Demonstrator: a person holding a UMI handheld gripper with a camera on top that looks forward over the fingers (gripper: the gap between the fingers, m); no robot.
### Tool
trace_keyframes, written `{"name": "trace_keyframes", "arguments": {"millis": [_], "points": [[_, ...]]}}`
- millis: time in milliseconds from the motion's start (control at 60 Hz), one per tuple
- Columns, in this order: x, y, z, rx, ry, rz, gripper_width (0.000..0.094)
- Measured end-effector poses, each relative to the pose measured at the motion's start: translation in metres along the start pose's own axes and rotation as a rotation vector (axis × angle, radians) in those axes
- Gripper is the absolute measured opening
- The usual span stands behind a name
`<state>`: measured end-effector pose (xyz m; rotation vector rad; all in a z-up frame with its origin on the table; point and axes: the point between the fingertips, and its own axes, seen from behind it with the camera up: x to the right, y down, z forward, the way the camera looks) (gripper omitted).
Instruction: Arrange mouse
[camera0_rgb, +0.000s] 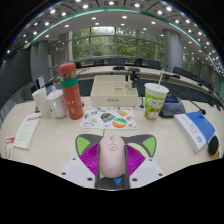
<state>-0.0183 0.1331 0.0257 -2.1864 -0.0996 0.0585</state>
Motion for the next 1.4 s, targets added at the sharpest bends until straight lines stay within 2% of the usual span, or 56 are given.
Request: {"name": "trace_keyframes", "arguments": {"millis": [133, 183, 267, 317, 383, 633, 867, 1000, 1133, 1400], "points": [[0.008, 0.032, 0.02, -0.08, -0.012, -0.006, 0.0457], [0.007, 0.027, 0.02, -0.049, -0.023, -0.021, 0.0512], [0.005, 0.029, 0.011, -0.07, -0.03, -0.027, 0.086], [0.005, 0.027, 0.0, -0.067, -0.028, -0.023, 0.0829], [0.006, 0.021, -0.019, -0.054, -0.014, -0.013, 0.0857], [-0.009, 0.01, -0.147, -0.016, 0.035, -0.029, 0.0854], [-0.035, 0.031, -0.285, 0.018, 0.083, -0.052, 0.0855], [-0.049, 0.051, -0.341, 0.026, 0.089, -0.069, 0.0856], [-0.053, 0.062, -0.375, 0.032, 0.088, -0.065, 0.0854], [-0.055, 0.066, -0.388, 0.041, 0.09, -0.023, 0.0853]]}}
